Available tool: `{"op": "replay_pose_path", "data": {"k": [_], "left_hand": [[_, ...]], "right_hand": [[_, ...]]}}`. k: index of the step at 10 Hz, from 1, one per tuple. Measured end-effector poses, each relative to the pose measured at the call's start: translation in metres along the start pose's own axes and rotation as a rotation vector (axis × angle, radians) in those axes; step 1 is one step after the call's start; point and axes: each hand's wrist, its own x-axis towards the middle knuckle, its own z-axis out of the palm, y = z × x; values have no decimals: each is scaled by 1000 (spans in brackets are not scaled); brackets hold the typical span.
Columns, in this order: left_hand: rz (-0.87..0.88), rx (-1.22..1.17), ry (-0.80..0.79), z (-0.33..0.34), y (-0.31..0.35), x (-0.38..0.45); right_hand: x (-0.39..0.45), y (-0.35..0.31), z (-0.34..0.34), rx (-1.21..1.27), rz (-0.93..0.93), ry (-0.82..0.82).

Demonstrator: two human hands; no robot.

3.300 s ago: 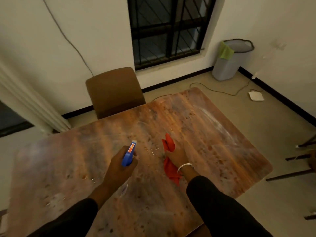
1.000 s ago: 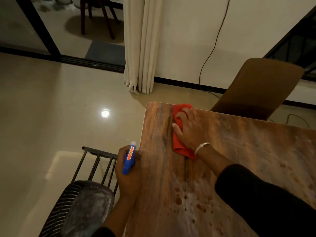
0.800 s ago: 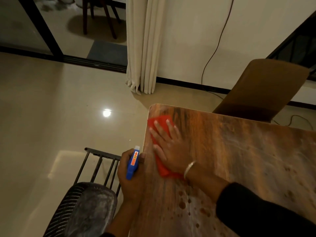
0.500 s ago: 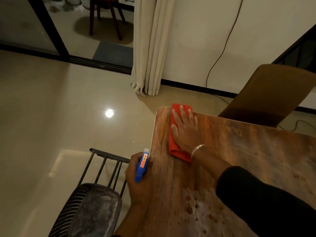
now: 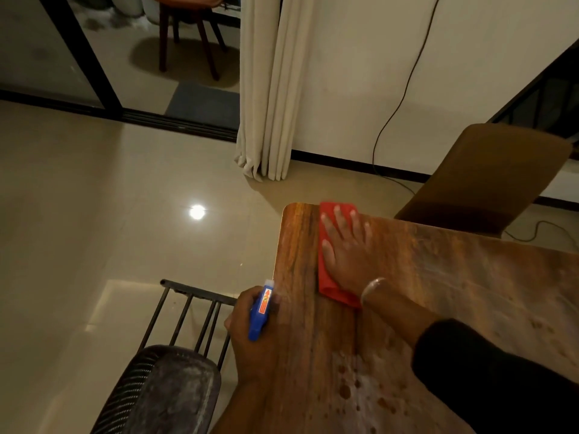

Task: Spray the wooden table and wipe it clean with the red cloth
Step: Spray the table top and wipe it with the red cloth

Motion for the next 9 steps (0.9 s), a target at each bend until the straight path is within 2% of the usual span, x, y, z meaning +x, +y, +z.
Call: {"op": "replay_pose_path", "data": {"k": [1, 2, 3, 4, 5, 6, 7, 8, 9], "left_hand": [[-147, -100, -64, 5, -16, -1], [-35, -75, -66, -1, 0, -3], [-2, -144, 26, 0, 10, -6], [-24, -140, 52, 0, 2, -4], [-68, -67, -12, -3, -13, 0], [9, -80, -39, -1, -17, 2], [99, -111, -6, 3, -12, -1], [220, -77, 3, 3, -3, -1], [296, -37, -48, -4, 11, 2]], "right_hand": [[48, -40, -8, 10, 101, -13], [31, -81, 6, 15, -65, 18], [-48, -91, 25, 20, -226, 53], [-129, -68, 40, 54, -244, 23], [-136, -15, 32, 21, -97, 16], [-84, -15, 17, 22, 126, 29], [-56, -62, 21, 19, 63, 23], [-84, -94, 35, 32, -128, 73], [-142, -74, 41, 75, -185, 82]]}}
